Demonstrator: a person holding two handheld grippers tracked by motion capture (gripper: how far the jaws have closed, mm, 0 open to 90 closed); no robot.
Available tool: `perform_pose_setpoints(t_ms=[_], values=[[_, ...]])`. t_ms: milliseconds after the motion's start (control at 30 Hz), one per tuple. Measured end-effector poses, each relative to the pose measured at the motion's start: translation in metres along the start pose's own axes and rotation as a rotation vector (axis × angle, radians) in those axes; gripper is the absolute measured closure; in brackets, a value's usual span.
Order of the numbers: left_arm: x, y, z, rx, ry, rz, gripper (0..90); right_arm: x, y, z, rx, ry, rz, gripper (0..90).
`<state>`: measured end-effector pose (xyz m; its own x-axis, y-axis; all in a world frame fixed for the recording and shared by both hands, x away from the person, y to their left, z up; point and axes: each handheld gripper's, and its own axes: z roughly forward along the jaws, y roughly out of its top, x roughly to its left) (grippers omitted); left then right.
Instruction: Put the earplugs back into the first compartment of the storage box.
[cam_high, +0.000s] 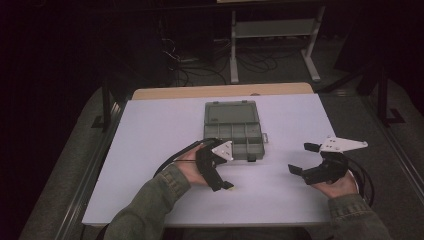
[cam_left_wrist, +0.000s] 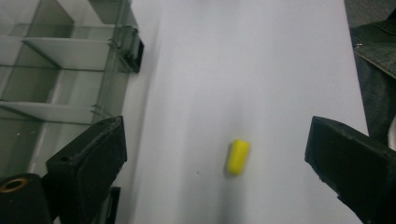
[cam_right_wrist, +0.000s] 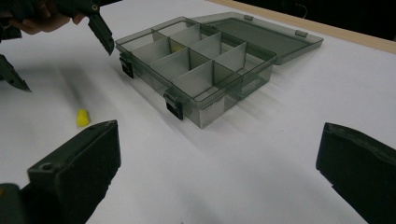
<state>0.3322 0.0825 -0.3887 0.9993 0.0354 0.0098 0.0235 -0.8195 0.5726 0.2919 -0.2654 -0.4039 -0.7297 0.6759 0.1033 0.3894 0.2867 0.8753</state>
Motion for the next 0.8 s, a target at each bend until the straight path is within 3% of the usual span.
perform_pose_setpoints(t_ms=[233,467,800], values=[[-0.002,0.000,0.006,0.023,-0.075,0.007,14.1,0.001,0.000,0.001,0.007,0.001,-0.007,0.0],[-0.003,0.000,0.009,0.025,-0.098,0.017,22.6,0.001,0.000,0.001,0.007,0.001,-0.006,0.0],[-0.004,-0.004,0.022,0.080,-0.135,0.034,36.8,0.001,0.000,0.001,0.006,0.004,-0.008,0.0]])
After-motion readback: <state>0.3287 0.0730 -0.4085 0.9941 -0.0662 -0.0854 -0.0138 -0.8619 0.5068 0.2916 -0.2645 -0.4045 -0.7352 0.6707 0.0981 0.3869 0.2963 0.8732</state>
